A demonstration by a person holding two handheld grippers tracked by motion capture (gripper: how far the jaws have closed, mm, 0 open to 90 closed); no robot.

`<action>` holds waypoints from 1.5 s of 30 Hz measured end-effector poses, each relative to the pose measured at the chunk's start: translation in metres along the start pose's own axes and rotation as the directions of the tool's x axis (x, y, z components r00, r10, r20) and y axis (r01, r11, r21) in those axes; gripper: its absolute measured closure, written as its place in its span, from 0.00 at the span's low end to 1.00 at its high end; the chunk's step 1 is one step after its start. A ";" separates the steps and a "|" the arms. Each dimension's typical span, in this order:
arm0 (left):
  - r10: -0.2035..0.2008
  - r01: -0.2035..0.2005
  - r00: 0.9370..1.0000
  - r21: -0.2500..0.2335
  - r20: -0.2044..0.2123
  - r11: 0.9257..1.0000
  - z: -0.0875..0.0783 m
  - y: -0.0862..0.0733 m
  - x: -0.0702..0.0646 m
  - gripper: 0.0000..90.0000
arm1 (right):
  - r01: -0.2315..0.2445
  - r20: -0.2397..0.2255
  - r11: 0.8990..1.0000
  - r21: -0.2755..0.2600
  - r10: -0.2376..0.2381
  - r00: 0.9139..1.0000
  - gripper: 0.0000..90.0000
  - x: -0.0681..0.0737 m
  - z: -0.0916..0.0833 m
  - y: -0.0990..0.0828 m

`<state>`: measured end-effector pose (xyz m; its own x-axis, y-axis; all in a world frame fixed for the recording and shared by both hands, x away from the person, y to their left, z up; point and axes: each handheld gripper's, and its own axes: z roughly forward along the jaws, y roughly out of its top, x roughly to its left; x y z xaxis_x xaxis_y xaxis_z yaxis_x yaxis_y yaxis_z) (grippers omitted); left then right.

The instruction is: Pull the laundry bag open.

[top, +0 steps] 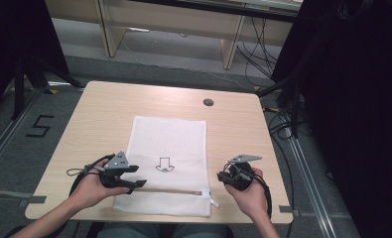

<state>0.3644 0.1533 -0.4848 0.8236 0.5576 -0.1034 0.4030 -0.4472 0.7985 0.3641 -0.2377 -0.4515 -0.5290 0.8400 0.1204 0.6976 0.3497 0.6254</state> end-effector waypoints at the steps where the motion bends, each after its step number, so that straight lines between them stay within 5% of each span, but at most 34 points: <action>1: 0.000 0.000 1.000 -0.002 0.003 1.000 0.000 0.001 -0.001 0.45 | -0.013 0.003 1.000 0.019 0.013 1.000 0.98 0.003 -0.002 0.001; 15: 0.050 -0.049 0.997 -0.018 0.058 0.999 0.006 0.029 -0.011 0.52 | 0.038 -0.050 0.996 0.080 -0.034 0.998 1.00 0.019 0.008 -0.004; 19: 0.110 -0.108 0.990 -0.027 0.092 0.994 0.013 0.046 -0.018 0.54 | 0.027 -0.065 0.996 0.088 -0.022 0.998 1.00 0.021 0.009 -0.005; 27: 0.145 -0.144 0.982 -0.018 0.121 0.989 0.030 0.060 -0.030 0.58 | 0.013 -0.097 0.997 0.082 -0.005 0.995 0.99 0.022 0.013 -0.006; 33: 0.205 -0.211 0.963 0.015 0.174 0.977 0.049 0.067 -0.046 0.65 | 0.021 -0.107 0.994 0.105 -0.010 0.994 0.98 0.022 0.014 -0.008; 37: 0.218 -0.226 0.957 0.022 0.190 0.974 0.059 0.074 -0.053 0.68 | 0.016 -0.107 0.996 0.091 -0.006 0.994 0.98 0.021 0.016 -0.009; 45: 0.233 -0.244 0.953 0.037 0.193 0.969 0.070 0.083 -0.061 0.71 | 0.030 -0.096 0.989 0.146 -0.016 0.995 1.00 0.020 0.015 -0.010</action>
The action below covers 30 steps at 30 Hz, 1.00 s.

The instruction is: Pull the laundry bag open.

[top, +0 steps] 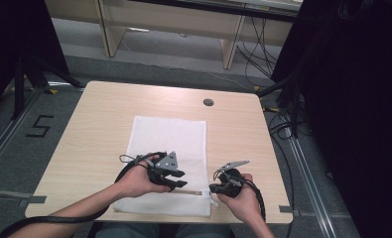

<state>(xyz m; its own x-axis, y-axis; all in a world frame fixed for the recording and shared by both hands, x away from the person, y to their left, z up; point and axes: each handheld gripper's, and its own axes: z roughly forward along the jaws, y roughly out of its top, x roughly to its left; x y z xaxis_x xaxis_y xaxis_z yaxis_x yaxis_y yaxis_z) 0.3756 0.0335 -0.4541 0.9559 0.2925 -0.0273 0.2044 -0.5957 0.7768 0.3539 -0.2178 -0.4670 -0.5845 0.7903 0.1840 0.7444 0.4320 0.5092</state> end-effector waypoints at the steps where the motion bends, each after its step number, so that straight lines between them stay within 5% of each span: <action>1: 0.001 -0.001 1.000 -0.001 -0.003 1.000 0.002 0.001 0.000 0.71 | 0.019 0.002 1.000 0.001 -0.019 1.000 1.00 -0.002 0.001 0.001; 8: 0.014 -0.014 1.000 0.001 0.005 1.000 0.010 0.003 -0.001 0.69 | 0.011 0.002 0.998 0.058 -0.011 1.000 1.00 0.004 0.006 0.002; 9: 0.014 -0.014 1.000 0.004 0.005 1.000 0.011 0.003 -0.001 0.69 | 0.044 -0.008 0.998 0.041 -0.044 0.999 1.00 0.002 0.008 0.002; 14: 0.032 -0.032 0.999 0.013 -0.007 0.999 0.015 0.002 0.000 0.65 | 0.015 -0.004 0.998 0.067 -0.015 1.000 1.00 0.004 0.007 0.004; 17: 0.024 -0.024 1.000 0.009 -0.009 1.000 0.020 0.002 -0.002 0.64 | 0.047 -0.016 0.997 0.056 -0.047 0.999 1.00 0.002 0.009 0.004; 30: 0.056 -0.056 0.998 0.035 0.015 0.998 0.031 0.002 -0.005 0.66 | 0.011 0.004 0.996 0.090 -0.011 1.000 1.00 0.004 0.015 0.001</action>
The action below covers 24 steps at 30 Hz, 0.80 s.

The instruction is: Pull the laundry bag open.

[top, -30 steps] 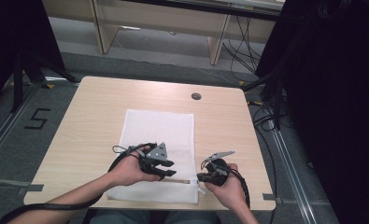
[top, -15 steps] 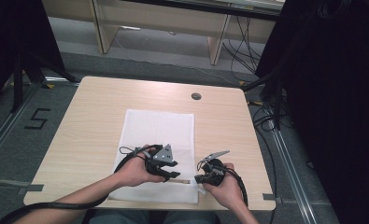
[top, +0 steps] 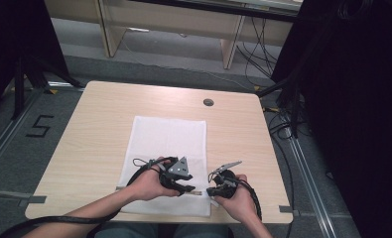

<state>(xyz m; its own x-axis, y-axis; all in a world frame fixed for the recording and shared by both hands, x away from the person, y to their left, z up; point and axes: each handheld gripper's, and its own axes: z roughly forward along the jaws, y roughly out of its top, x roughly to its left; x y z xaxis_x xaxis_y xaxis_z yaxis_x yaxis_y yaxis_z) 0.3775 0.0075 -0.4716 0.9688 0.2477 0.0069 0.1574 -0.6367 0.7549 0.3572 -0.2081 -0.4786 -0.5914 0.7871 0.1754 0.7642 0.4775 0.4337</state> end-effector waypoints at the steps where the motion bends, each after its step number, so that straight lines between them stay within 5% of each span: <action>1: -0.024 0.024 1.000 -0.005 0.000 1.000 0.001 -0.001 -0.002 0.66 | 0.022 -0.006 1.000 -0.015 -0.022 1.000 1.00 -0.001 0.001 0.000; 4: -0.001 0.001 1.000 0.011 0.004 1.000 0.001 -0.003 0.000 0.67 | 0.021 -0.009 1.000 -0.014 -0.021 1.000 1.00 -0.002 0.002 0.000; 12: -0.026 0.026 1.000 0.025 0.017 0.999 0.010 -0.005 -0.002 0.69 | -0.005 -0.006 1.000 0.007 0.005 1.000 1.00 0.000 0.004 0.000; 24: 0.014 -0.016 0.999 0.049 0.046 0.999 0.025 -0.001 -0.008 0.74 | 0.001 0.000 1.000 0.008 -0.001 1.000 1.00 0.002 0.007 0.001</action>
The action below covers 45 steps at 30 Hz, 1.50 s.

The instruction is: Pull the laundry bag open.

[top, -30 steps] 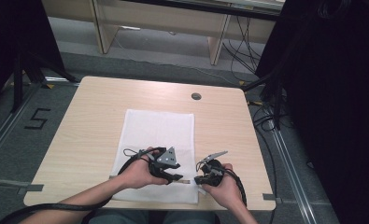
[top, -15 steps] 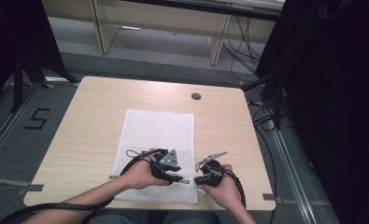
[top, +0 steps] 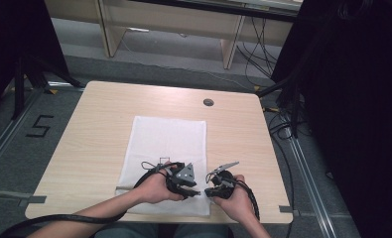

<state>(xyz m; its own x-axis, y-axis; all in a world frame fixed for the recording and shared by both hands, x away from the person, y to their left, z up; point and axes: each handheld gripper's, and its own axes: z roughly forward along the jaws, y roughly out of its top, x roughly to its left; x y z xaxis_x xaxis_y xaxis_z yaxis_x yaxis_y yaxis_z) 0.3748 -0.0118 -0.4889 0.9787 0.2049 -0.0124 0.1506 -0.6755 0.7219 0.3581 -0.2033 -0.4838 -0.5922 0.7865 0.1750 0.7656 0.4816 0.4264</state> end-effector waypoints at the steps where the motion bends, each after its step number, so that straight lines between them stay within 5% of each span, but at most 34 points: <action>1: -0.002 0.002 1.000 -0.002 -0.001 1.000 0.001 0.000 0.000 0.75 | -0.002 -0.003 1.000 -0.001 0.002 1.000 1.00 0.000 0.000 0.000; 21: -0.001 0.000 1.000 0.034 0.017 0.999 0.020 0.000 -0.002 0.81 | 0.006 -0.008 1.000 -0.005 -0.006 1.000 1.00 0.000 0.002 0.000; 36: 0.012 -0.014 1.000 0.068 0.022 0.998 0.019 0.007 0.002 0.90 | 0.015 -0.015 1.000 -0.013 -0.015 1.000 1.00 -0.002 0.002 0.000; 39: -0.037 0.036 0.999 0.036 0.033 0.999 0.020 0.008 0.001 0.91 | 0.008 -0.026 1.000 -0.014 -0.008 1.000 1.00 -0.001 0.003 0.000; 40: -0.059 0.059 0.998 0.019 0.038 0.998 0.020 0.007 0.002 0.99 | 0.004 -0.027 1.000 -0.013 -0.004 1.000 1.00 -0.001 0.003 0.000; 45: -0.054 0.053 0.998 0.029 0.031 0.998 0.020 0.006 0.002 0.99 | 0.015 -0.024 1.000 -0.020 -0.015 1.000 1.00 -0.003 0.003 0.000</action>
<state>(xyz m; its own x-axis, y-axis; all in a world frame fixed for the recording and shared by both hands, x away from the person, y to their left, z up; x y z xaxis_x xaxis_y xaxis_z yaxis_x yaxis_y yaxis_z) 0.3800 -0.0294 -0.4987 0.9730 0.2191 -0.0728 0.2063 -0.6835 0.7002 0.3604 -0.2044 -0.4866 -0.6095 0.7698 0.1893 0.7516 0.4851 0.4470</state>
